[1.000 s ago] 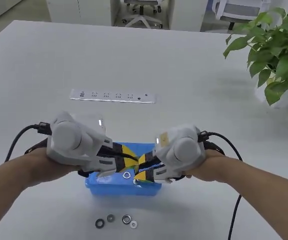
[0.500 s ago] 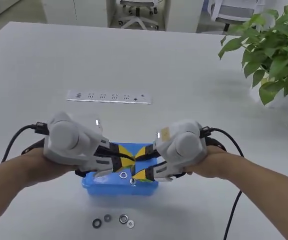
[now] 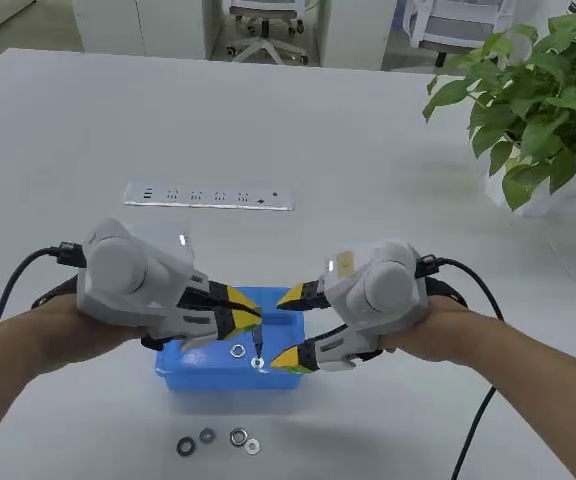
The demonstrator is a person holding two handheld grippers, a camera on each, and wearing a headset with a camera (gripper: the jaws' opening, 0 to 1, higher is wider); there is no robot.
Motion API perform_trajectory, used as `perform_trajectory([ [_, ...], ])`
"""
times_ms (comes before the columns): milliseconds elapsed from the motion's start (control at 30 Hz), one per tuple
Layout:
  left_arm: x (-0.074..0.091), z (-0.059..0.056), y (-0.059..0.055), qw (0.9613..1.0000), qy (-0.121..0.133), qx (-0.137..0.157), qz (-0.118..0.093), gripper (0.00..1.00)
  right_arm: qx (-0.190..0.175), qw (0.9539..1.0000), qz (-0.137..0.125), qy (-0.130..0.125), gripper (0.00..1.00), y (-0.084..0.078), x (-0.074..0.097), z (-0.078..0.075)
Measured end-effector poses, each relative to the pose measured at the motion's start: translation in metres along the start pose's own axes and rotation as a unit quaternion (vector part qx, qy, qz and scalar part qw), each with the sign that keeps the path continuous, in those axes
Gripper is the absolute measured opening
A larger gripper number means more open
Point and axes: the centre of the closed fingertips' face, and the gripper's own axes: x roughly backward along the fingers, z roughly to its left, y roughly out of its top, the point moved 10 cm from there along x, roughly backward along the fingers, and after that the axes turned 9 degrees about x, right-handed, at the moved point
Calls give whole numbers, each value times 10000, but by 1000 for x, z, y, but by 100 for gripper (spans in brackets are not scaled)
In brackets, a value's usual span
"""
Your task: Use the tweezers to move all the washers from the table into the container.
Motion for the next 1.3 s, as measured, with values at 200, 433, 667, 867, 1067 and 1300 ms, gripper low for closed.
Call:
perform_trajectory([
  [200,5,-3,6,10000,42,-17,-20,5,-230,9996,22,-162,51,-3,12,5],
  [433,14,-9,12,10000,85,-41,4,5,-527,9981,68,-322,61,-4,23,13],
  [667,23,-16,17,9999,117,-46,12,5,-790,9958,4,-459,70,-1,34,23],
  [867,30,-23,21,9999,134,-68,20,5,-917,9944,-72,-529,75,0,40,34],
  [1067,38,-29,23,9999,112,-4,-24,5,-979,9933,-172,-594,83,1,44,45],
  [1300,44,-37,24,10000,93,-21,-25,5,-1116,9914,-276,-622,94,1,45,56],
])
